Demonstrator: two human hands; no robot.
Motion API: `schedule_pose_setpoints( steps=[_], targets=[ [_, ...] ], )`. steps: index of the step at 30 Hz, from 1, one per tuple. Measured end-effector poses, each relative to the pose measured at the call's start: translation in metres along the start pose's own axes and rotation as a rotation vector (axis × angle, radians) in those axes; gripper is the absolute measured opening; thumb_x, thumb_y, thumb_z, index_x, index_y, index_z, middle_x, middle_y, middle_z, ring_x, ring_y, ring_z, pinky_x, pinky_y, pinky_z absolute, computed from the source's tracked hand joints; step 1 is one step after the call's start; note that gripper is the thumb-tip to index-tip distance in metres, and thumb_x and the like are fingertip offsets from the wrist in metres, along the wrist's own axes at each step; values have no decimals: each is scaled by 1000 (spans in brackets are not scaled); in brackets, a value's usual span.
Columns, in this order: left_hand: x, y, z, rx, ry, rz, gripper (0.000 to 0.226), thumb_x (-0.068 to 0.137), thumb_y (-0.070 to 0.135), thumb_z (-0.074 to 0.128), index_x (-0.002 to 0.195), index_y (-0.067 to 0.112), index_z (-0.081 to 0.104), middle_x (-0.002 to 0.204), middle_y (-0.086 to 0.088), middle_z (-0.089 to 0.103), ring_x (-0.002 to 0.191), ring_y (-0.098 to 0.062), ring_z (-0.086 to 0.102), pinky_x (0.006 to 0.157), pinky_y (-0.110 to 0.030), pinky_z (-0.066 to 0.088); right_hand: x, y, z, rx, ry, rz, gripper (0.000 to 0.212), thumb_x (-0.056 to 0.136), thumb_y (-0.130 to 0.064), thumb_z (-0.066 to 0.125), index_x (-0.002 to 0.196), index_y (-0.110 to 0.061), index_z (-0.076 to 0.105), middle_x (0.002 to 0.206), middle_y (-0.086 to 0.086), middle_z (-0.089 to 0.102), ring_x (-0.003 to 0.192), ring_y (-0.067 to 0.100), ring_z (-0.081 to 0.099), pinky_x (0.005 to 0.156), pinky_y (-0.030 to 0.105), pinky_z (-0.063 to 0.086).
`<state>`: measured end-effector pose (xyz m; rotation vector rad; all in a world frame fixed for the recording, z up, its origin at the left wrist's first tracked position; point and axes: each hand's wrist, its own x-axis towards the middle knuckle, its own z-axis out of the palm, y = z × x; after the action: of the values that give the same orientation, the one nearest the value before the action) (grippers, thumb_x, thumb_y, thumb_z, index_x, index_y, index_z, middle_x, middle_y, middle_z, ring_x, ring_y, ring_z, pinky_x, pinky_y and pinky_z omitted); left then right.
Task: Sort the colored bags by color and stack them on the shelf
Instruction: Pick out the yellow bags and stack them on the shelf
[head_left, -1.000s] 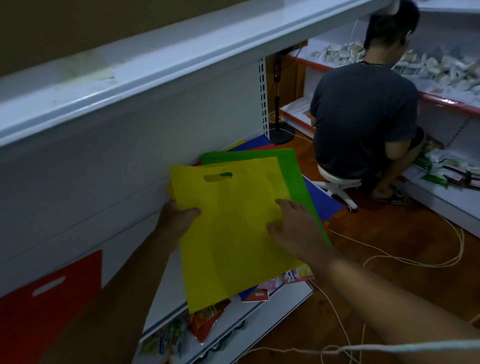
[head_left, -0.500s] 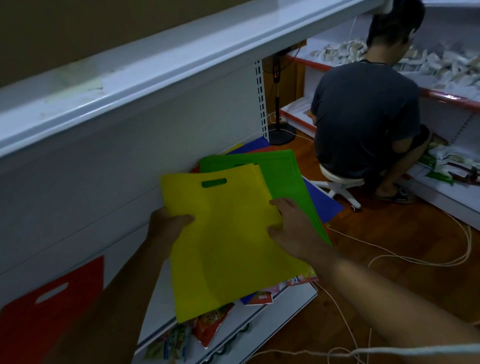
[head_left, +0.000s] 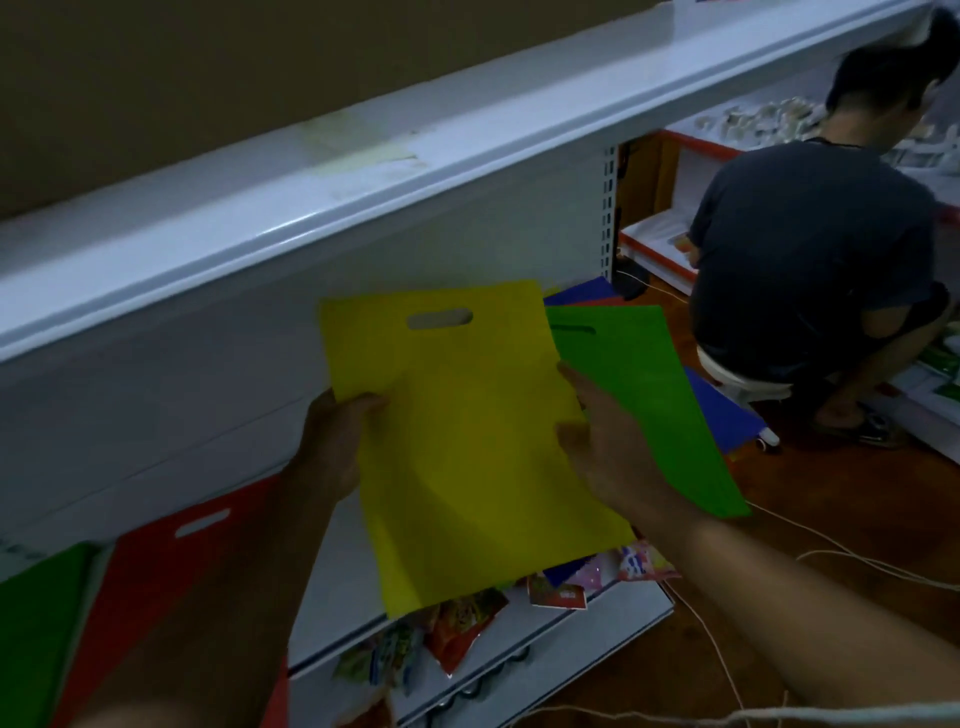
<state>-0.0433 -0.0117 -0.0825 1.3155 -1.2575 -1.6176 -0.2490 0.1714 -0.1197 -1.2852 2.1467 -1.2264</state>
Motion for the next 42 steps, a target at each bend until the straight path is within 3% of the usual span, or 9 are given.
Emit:
schedule_pose_setpoints(
  steps=[2, 6, 11, 16, 23, 27, 32, 37, 42],
  targets=[
    [-4, 5, -25, 107, 38, 78, 40, 88, 8, 64, 128, 12, 59, 122, -12, 64, 107, -35, 61, 94, -54, 47, -6, -22, 15, -10, -37, -46, 52, 97, -7, 51, 144, -28, 41, 149, 6, 41, 118, 34, 55, 96, 44, 48],
    [-23, 8, -88, 415, 75, 287, 54, 92, 15, 62, 142, 19, 42, 134, -5, 54, 111, -28, 57, 86, -38, 46, -19, -66, 51, -91, -70, -131, 40, 99, -5, 45, 134, -21, 54, 150, 5, 40, 62, 13, 56, 64, 27, 42],
    [-51, 10, -190, 530, 135, 460, 88, 90, 13, 64, 149, 47, 8, 151, 2, 34, 116, -20, 52, 88, -42, 53, -48, -128, 111, -167, -103, -149, 40, 95, -5, 49, 134, -12, 56, 146, 9, 43, 127, 29, 49, 98, 30, 40],
    [-75, 20, -287, 634, 125, 477, 45, 92, 13, 60, 134, 28, 54, 139, -4, 51, 91, -23, 63, 71, -32, 54, -84, -193, 171, -254, -142, -158, 45, 92, -21, 62, 136, -12, 53, 144, 10, 44, 127, 30, 49, 99, 34, 40],
    [-124, 30, -415, 603, 270, 377, 56, 89, 19, 64, 140, 28, 46, 145, -1, 42, 121, -24, 51, 98, -38, 48, -127, -275, 253, -310, -289, -242, 53, 98, -28, 54, 147, -17, 39, 155, 5, 28, 134, 28, 40, 105, 42, 40],
    [-164, 24, -478, 580, 409, 326, 53, 92, 9, 60, 142, 16, 44, 131, 5, 47, 103, -15, 54, 75, -21, 47, -146, -315, 307, -321, -380, -360, 54, 97, -27, 55, 147, -15, 39, 153, 7, 30, 132, 30, 43, 103, 42, 41],
    [-226, 10, -567, 557, 644, 204, 55, 88, 4, 61, 141, 13, 46, 130, -10, 56, 109, -26, 58, 82, -29, 48, -180, -369, 381, -292, -532, -506, 54, 98, -28, 54, 148, -16, 37, 156, 7, 27, 137, 30, 37, 107, 45, 38],
    [-289, 4, -653, 582, 861, 141, 53, 87, 3, 62, 138, 11, 48, 114, -7, 59, 90, -20, 56, 77, -33, 49, -228, -431, 454, -205, -646, -647, 53, 93, -21, 60, 143, -9, 44, 151, 11, 35, 135, 29, 39, 109, 37, 34],
    [-348, -21, -748, 653, 991, 82, 54, 88, 10, 62, 140, 9, 47, 142, -12, 49, 125, -29, 50, 101, -38, 43, -294, -493, 531, -201, -732, -740, 51, 94, -18, 57, 142, -10, 44, 147, 7, 37, 127, 29, 46, 102, 34, 39]
  ],
)
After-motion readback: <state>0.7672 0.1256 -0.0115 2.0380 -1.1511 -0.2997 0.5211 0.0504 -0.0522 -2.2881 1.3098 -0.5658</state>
